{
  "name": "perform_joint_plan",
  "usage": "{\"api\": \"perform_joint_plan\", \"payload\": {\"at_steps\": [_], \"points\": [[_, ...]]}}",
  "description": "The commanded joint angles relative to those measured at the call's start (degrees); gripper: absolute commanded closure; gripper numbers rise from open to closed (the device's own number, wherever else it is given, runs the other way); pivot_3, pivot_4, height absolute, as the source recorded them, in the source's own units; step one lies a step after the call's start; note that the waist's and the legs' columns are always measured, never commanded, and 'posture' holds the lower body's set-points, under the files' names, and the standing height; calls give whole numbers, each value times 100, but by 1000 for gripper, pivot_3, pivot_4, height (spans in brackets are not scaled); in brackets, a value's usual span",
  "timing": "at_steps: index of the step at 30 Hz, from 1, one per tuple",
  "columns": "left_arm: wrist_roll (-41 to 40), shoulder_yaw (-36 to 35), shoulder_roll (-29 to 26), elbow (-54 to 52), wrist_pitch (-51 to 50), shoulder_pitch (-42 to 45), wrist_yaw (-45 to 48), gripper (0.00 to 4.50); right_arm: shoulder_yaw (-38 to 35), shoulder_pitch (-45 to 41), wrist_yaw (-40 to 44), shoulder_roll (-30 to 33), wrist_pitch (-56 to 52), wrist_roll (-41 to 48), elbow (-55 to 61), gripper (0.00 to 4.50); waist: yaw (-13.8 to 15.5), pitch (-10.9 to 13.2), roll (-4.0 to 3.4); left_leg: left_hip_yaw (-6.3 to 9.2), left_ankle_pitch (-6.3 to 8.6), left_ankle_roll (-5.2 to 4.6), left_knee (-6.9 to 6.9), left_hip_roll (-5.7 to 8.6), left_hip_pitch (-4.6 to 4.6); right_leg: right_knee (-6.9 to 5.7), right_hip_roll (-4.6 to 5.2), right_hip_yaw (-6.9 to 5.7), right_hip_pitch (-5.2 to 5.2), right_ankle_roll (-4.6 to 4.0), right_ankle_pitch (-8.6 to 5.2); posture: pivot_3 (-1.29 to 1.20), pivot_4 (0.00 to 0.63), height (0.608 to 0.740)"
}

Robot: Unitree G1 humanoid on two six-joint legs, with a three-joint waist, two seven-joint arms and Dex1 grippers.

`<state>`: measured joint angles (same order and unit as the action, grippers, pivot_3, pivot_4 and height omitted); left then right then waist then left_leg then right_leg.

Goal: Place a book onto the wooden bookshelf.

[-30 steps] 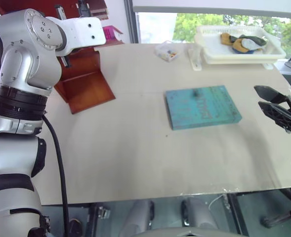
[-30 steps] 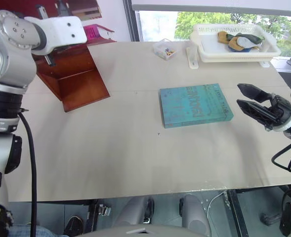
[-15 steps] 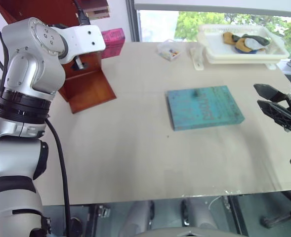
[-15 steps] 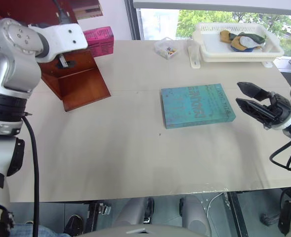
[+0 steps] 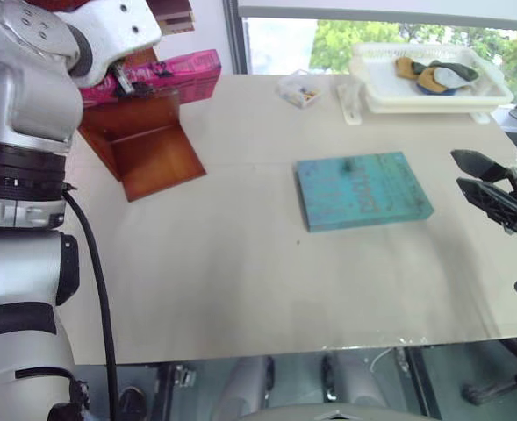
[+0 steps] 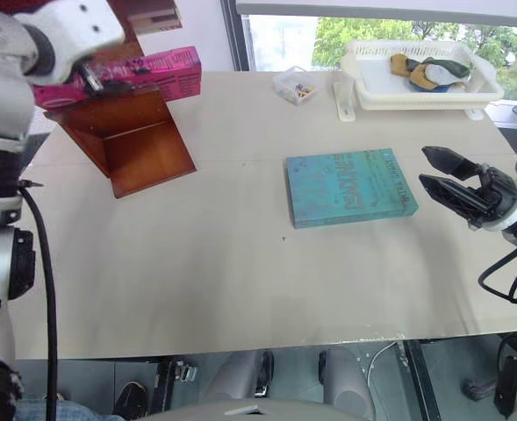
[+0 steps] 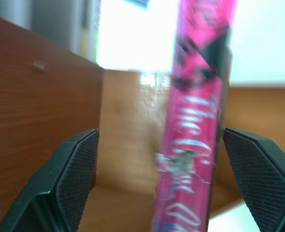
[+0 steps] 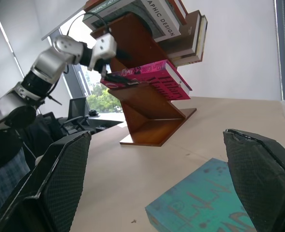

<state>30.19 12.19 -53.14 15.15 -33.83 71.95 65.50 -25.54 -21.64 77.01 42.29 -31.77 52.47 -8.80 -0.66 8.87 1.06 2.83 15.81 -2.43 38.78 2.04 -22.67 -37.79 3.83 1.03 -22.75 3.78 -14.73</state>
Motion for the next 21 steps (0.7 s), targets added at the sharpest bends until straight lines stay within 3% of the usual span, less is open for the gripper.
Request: {"api": "perform_joint_plan", "payload": {"at_steps": [1,9,14,21], "points": [[-375,-371,-191,-431,-148,141,172,186,-215,16,6,119,26,91,162,0,2,0,1,1,0,0,0,0,-2,1,0,-1,0,0,0,0,150,740],[-1519,-851,-386,-1338,-789,-252,838,186,-296,80,2,230,-54,127,226,0,-5,0,0,1,0,-1,2,0,0,-1,0,-2,0,0,0,0,150,740],[-2070,-1294,-385,-1990,-1072,-878,570,186,-447,282,-15,362,-93,157,317,0,-2,0,0,1,0,-1,5,-2,1,-3,0,-1,0,0,0,0,150,740],[-3464,-2140,-73,-3411,-1724,-2496,463,186,-756,795,-43,616,-215,184,483,0,4,-1,0,-1,1,-1,8,-2,2,2,11,1,4,-1,0,0,150,740]]}}
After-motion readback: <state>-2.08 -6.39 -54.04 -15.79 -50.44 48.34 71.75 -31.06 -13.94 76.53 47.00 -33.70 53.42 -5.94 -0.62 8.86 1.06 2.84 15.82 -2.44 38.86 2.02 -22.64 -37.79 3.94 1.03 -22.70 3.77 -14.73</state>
